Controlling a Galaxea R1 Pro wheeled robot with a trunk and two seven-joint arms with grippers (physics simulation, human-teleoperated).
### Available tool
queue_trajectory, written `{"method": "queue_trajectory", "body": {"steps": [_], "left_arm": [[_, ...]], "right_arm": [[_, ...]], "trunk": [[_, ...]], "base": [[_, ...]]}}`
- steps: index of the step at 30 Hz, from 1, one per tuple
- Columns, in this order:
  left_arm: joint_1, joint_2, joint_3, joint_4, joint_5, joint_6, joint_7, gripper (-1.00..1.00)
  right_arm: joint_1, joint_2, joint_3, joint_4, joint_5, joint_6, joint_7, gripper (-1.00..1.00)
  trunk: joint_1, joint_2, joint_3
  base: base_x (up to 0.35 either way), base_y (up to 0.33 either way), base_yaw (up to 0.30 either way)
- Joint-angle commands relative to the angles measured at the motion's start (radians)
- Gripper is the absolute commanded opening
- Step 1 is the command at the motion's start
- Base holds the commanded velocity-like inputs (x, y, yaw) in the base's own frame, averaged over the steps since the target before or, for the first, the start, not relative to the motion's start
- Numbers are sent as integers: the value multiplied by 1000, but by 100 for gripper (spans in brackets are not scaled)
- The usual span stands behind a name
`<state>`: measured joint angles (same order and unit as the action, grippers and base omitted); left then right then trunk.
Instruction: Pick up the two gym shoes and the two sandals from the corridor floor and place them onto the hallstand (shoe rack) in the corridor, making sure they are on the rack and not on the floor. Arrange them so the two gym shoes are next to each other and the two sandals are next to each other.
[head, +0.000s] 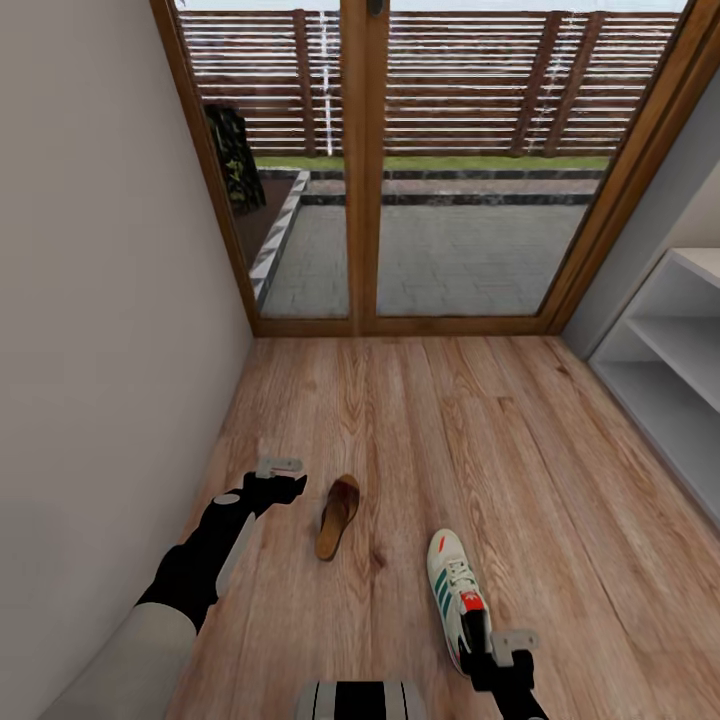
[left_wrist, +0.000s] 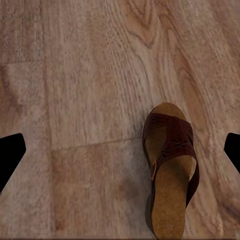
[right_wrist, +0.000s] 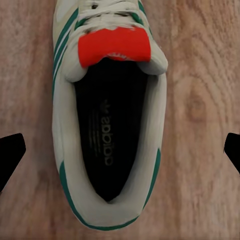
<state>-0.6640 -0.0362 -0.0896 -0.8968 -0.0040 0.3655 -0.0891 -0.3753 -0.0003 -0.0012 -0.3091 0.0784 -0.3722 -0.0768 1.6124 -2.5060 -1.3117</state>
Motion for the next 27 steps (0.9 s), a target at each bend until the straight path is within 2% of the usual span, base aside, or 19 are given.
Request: {"method": "queue_trajectory", "body": {"steps": [1, 25, 27], "left_arm": [[0, 0, 1, -2, 0, 6, -3, 100], [0, 2, 1, -4, 2, 4, -4, 100], [0, 2, 1, -4, 2, 4, -4, 100]], "right_arm": [[0, 0, 0, 1, 8, -2, -6, 100], [0, 0, 0, 1, 7, -2, -6, 100], [0, 0, 0, 1, 7, -2, -6, 100]], "trunk": [[0, -1, -5], [11, -6, -133], [11, -6, -136]], "base": [[0, 0, 22], [0, 0, 57], [0, 0, 11]]}}
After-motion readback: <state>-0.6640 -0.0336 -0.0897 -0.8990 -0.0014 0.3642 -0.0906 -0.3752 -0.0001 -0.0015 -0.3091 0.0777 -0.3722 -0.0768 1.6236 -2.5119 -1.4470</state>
